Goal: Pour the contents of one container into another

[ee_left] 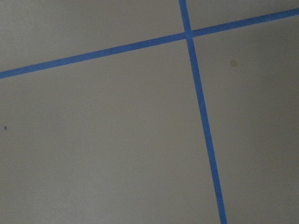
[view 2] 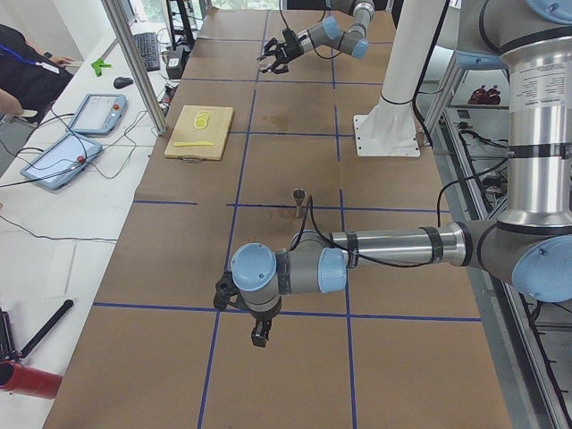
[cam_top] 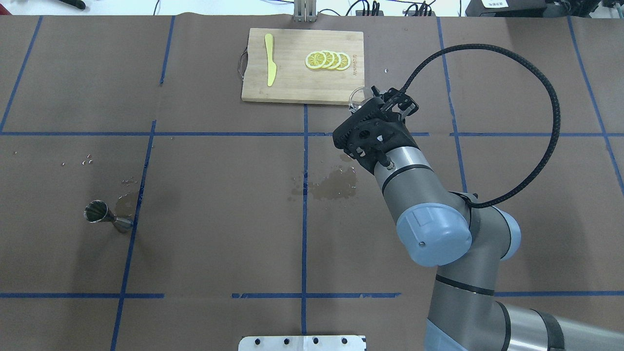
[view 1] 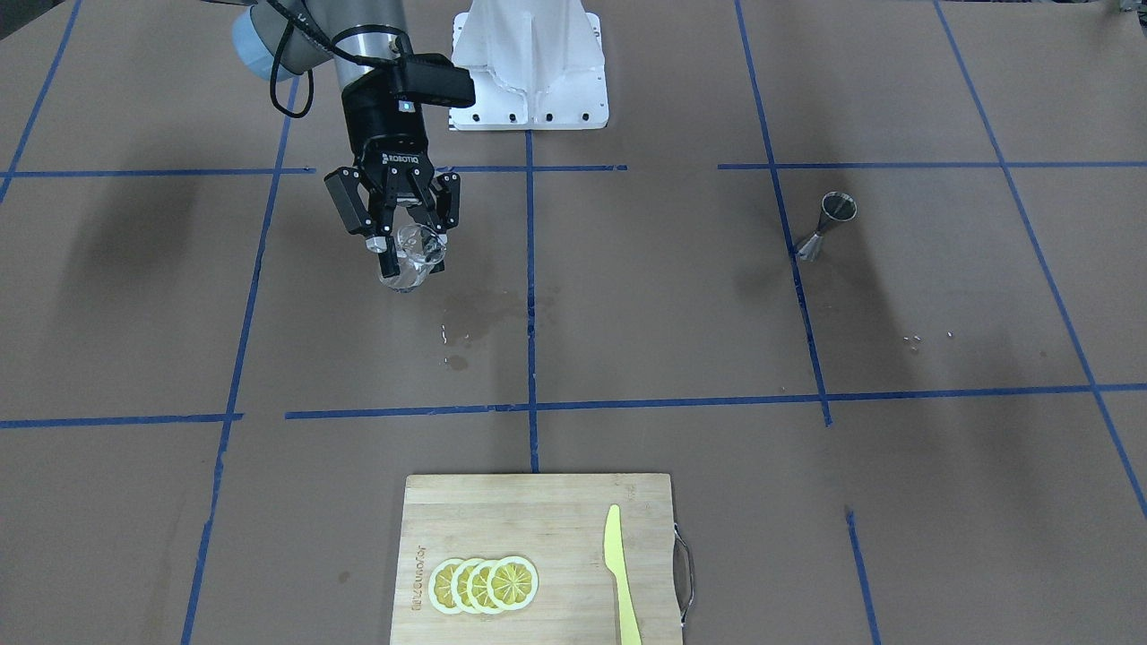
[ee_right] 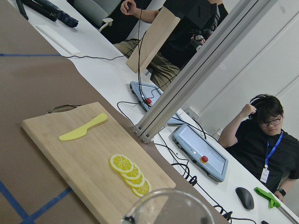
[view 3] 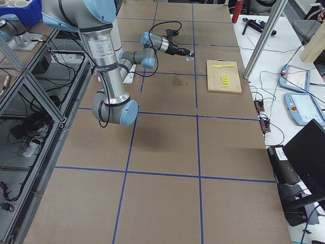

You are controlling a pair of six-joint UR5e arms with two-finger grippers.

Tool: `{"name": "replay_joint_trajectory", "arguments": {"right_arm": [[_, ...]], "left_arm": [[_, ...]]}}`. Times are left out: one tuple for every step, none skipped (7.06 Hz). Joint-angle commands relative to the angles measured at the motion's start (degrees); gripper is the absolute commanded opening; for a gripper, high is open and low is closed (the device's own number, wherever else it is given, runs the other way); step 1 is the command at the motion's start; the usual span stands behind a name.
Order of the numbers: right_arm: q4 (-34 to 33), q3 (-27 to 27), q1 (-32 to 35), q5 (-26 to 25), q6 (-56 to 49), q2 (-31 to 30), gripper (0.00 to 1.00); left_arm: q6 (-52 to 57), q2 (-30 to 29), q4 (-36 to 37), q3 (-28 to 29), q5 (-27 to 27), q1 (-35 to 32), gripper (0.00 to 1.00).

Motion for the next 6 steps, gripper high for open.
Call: {"name": "replay_joint_trajectory", "arguments": {"right_arm": [[4.20, 4.70, 0.14, 0.01, 0.53, -7.09, 0.00], [8.51, 5.08, 0.14, 0.01, 3.66, -11.24, 0.00], [10.46, 5.43, 0.05, 0.01, 10.05, -15.37, 0.00], [13.09, 5.95, 0.05, 0.01, 14.20, -19.50, 0.00], [18.95, 5.61, 0.05, -0.25, 14.94, -23.98, 0.00], [24.23, 5.09, -0.04, 0.09, 21.21, -26.81, 0.00]], "left_arm": [[0.13, -0.29, -0.31, -0.15, -0.08, -0.17, 1.00], [0.13, -0.29, -0.40, -0.06, -0.35, -0.17, 1.00], [0.13, -0.29, -0.40, -0.06, -0.35, -0.17, 1.00], [0.31, -0.29, -0.40, -0.15, -0.35, -0.17, 1.00], [0.57, -0.37, -0.49, -0.15, -0.35, -0.17, 1.00], [0.66, -0.46, -0.49, -0.15, -0.35, -0.17, 1.00]]}}
